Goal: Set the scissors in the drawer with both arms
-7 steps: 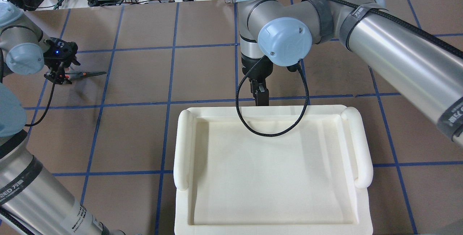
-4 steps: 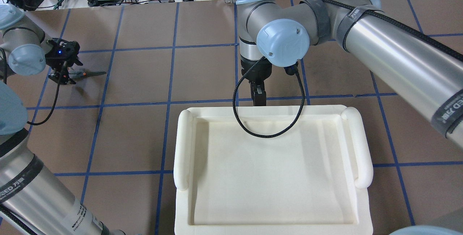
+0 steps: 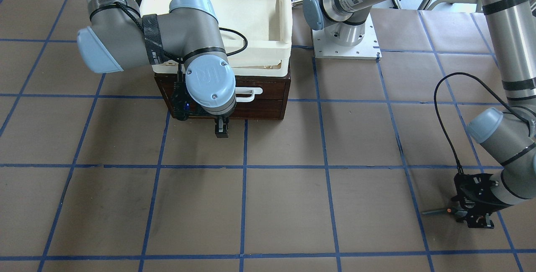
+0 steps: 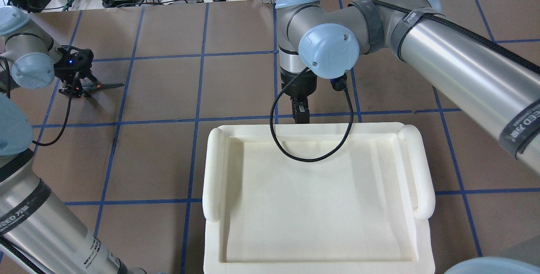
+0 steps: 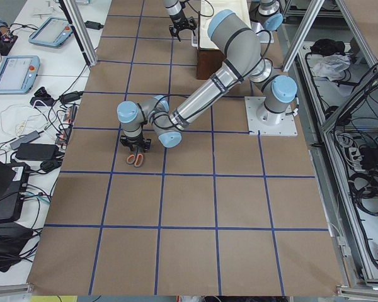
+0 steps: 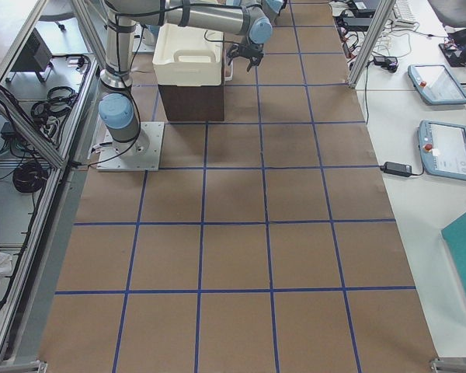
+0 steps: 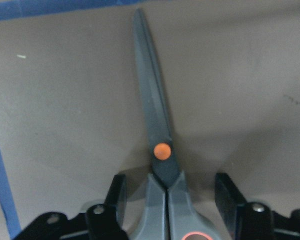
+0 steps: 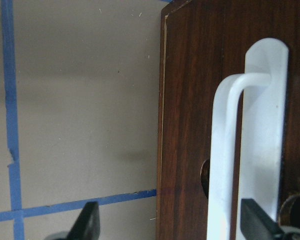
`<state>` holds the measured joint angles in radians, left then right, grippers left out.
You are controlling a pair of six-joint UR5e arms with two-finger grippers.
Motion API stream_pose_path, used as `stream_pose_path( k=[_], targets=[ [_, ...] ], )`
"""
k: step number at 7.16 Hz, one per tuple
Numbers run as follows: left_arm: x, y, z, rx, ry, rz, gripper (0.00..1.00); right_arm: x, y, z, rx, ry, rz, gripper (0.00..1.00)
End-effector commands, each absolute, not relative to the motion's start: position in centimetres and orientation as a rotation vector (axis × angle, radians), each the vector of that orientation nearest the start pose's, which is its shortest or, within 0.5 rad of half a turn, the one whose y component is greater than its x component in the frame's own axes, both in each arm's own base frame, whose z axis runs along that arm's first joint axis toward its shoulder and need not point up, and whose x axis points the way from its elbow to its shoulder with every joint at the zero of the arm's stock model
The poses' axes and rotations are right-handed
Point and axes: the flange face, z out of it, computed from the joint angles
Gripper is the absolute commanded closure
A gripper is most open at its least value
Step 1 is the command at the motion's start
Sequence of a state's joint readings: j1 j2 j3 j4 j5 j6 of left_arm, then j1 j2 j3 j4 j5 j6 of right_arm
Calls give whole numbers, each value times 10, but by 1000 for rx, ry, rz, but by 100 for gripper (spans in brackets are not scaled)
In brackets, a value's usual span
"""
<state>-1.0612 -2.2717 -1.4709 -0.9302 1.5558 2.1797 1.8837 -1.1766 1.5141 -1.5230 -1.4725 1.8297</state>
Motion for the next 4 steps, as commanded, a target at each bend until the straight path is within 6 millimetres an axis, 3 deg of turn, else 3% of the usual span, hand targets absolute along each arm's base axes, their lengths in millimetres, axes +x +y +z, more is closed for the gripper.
stream_pose_path(
  k=[1,4],
  targets=[
    [231,-677,172,-2374,-2159,5,78,317,-516,292,2367,2448,473,0],
    [230,-676,173,-2379,-2160,3,97,318,-517,282,2376,2455,492,0]
  ],
)
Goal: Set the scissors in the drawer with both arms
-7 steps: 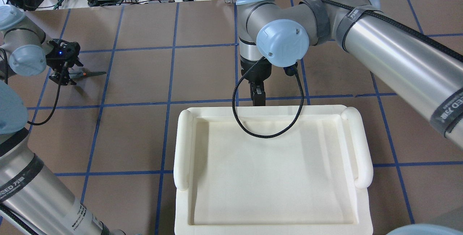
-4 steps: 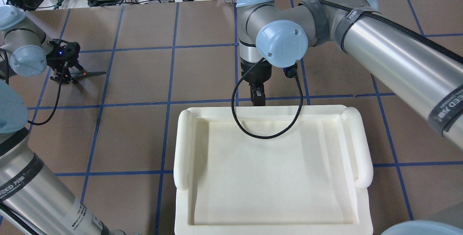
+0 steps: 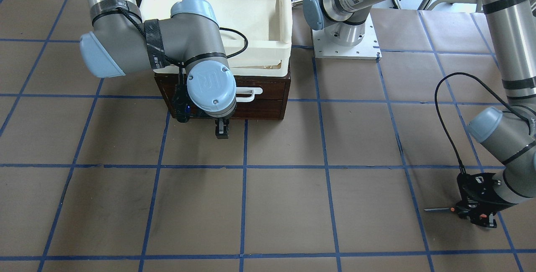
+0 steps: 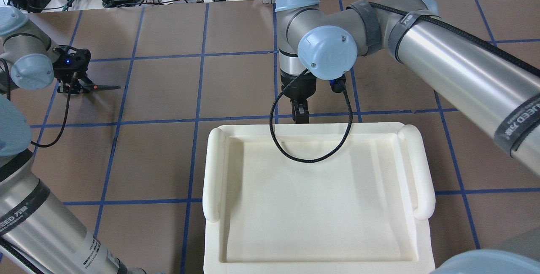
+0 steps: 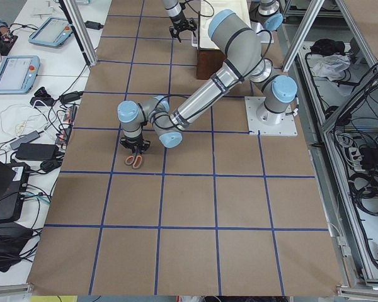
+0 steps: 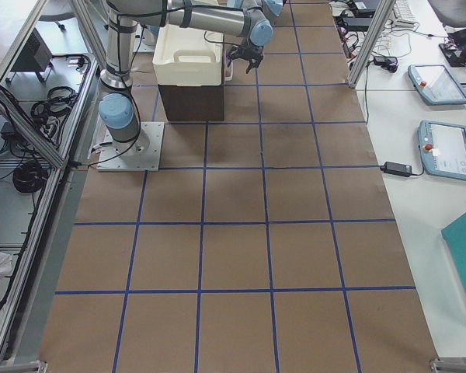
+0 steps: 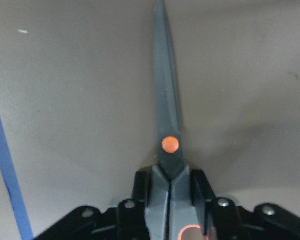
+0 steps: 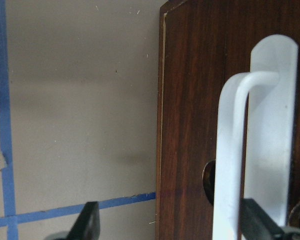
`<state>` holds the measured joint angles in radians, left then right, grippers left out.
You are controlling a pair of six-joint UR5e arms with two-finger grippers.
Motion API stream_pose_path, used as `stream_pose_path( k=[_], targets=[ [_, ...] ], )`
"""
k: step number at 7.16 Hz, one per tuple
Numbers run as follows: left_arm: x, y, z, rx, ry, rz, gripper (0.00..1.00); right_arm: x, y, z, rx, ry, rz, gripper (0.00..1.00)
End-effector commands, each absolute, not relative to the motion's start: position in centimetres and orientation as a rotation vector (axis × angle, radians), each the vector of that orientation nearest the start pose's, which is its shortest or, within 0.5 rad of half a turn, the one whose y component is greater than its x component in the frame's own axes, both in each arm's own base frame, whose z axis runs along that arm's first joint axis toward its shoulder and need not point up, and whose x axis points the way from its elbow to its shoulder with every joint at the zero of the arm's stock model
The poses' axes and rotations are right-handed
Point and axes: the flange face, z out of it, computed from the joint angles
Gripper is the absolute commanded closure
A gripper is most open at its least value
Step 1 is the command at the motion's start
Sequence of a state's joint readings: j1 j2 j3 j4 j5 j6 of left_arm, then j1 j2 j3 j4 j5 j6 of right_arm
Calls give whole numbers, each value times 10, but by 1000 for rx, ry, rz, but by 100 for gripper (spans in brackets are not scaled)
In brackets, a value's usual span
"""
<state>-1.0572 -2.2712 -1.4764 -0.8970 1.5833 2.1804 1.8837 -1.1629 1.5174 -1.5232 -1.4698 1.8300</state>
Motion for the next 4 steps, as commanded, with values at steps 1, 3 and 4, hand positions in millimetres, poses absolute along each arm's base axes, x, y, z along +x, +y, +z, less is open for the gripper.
stream_pose_path(
  k=[1,3,4],
  targets=[
    [230,-676,186,-2387,-2175,10,99,318,-517,281,2377,2456,493,0],
    [222,-678,207,-2413,-2189,24,100,318,-517,279,2379,2457,496,0],
    [220,-677,218,-2409,-2204,36,100,318,-518,276,2382,2459,501,0]
  ],
)
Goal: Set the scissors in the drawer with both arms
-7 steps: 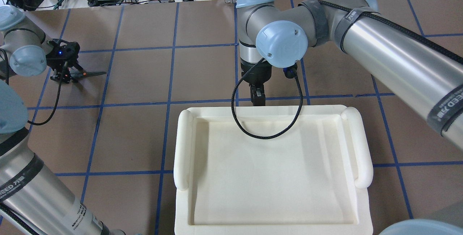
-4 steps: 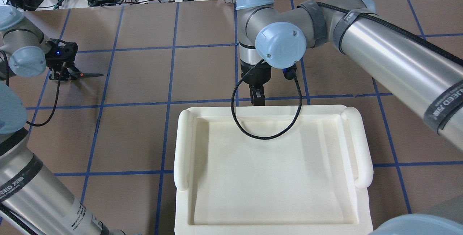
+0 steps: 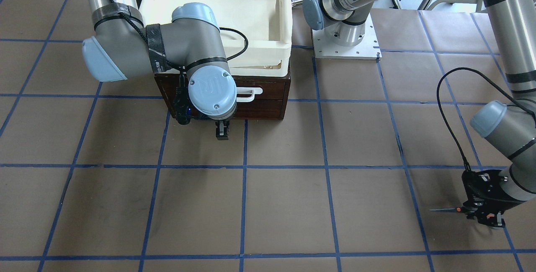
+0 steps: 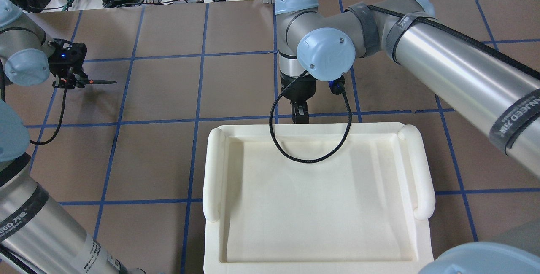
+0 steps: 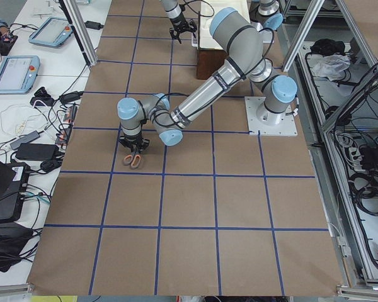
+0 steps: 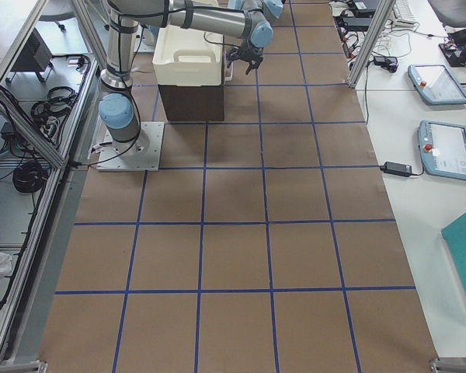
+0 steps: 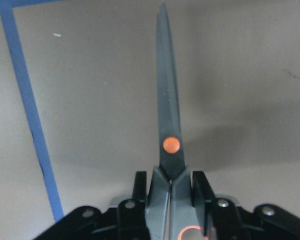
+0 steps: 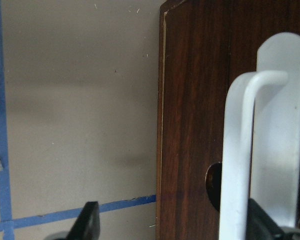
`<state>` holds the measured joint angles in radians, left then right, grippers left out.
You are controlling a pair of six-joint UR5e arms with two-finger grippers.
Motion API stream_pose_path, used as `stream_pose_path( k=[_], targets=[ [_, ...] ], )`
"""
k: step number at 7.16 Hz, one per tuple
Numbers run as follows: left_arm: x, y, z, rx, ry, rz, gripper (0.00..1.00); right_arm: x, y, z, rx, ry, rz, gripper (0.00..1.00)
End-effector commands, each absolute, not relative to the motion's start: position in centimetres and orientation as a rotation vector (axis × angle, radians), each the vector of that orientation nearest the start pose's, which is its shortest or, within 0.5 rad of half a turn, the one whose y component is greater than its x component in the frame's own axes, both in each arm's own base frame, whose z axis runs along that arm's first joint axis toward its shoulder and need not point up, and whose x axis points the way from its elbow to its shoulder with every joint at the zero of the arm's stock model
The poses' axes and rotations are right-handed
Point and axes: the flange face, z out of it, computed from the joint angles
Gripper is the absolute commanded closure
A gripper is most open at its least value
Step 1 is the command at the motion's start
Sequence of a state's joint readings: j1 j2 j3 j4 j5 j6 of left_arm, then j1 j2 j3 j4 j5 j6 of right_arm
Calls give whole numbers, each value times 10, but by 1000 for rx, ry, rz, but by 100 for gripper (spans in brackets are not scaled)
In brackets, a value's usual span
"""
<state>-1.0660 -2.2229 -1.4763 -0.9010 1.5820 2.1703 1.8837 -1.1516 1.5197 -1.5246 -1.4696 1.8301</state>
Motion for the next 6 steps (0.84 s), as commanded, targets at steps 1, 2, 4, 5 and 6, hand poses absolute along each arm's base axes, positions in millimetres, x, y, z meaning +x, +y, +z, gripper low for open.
stream_pose_path(
  k=[1,2,4,5,6],
  targets=[
    [214,-675,227,-2370,-2236,43,100,319,-518,273,2384,2460,507,0],
    [198,-676,237,-2395,-2213,39,100,319,-518,272,2385,2461,509,0],
    [182,-674,255,-2387,-2202,31,100,318,-515,267,2387,2466,516,0],
    [180,-672,259,-2370,-2210,26,100,317,-514,264,2387,2471,518,0],
    [171,-672,269,-2367,-2231,30,100,317,-514,263,2383,2471,515,0]
  ],
)
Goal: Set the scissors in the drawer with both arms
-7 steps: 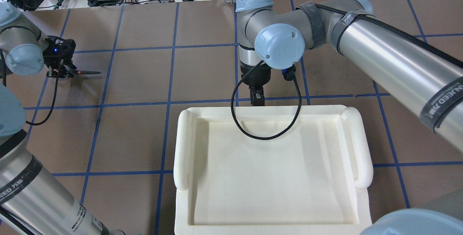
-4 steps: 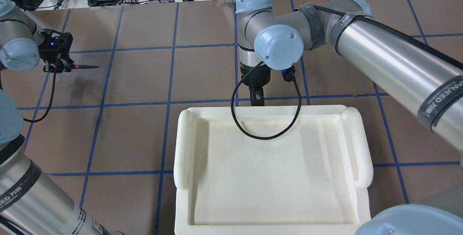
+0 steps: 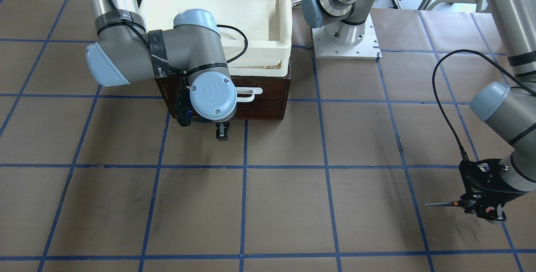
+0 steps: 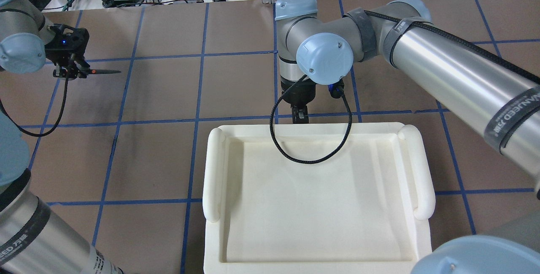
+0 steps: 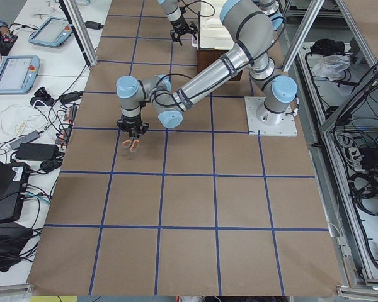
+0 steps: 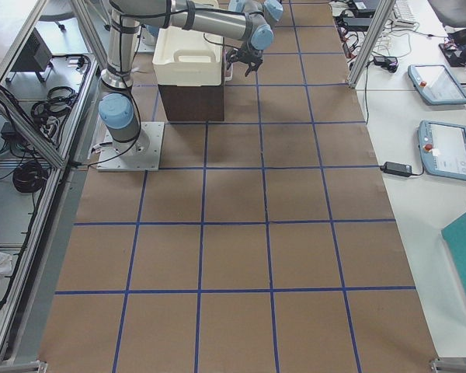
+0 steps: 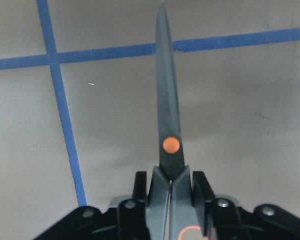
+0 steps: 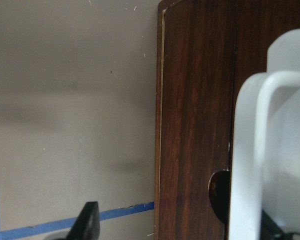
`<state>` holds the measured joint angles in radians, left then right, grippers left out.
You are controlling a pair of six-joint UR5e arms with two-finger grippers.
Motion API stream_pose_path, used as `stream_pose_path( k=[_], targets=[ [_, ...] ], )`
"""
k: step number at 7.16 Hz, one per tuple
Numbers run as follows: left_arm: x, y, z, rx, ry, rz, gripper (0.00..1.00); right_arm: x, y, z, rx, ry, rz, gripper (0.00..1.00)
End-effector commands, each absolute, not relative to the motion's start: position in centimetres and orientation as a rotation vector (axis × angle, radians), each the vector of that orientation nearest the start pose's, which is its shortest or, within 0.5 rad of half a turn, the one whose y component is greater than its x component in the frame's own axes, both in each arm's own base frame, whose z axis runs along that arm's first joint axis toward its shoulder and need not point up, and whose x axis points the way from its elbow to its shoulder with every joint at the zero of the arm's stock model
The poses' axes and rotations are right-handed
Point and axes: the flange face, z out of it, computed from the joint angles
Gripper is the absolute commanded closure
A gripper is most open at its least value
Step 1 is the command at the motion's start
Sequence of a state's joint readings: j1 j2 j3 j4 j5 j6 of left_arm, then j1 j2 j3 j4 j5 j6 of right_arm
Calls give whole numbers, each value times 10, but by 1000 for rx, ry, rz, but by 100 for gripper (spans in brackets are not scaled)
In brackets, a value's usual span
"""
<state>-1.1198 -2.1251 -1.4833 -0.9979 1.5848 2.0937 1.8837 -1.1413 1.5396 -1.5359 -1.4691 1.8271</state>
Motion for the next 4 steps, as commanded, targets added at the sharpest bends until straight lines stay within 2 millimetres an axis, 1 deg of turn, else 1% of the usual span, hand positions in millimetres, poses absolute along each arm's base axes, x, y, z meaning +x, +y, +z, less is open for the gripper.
stream_pose_path(
  k=[1,3,4],
  targets=[
    [161,-672,275,-2372,-2223,28,100,317,-514,263,2380,2472,514,0],
    [148,-671,281,-2366,-2217,29,100,318,-517,265,2351,2472,489,0],
    [133,-669,286,-2377,-2207,33,100,321,-528,271,2299,2437,406,0]
  ],
)
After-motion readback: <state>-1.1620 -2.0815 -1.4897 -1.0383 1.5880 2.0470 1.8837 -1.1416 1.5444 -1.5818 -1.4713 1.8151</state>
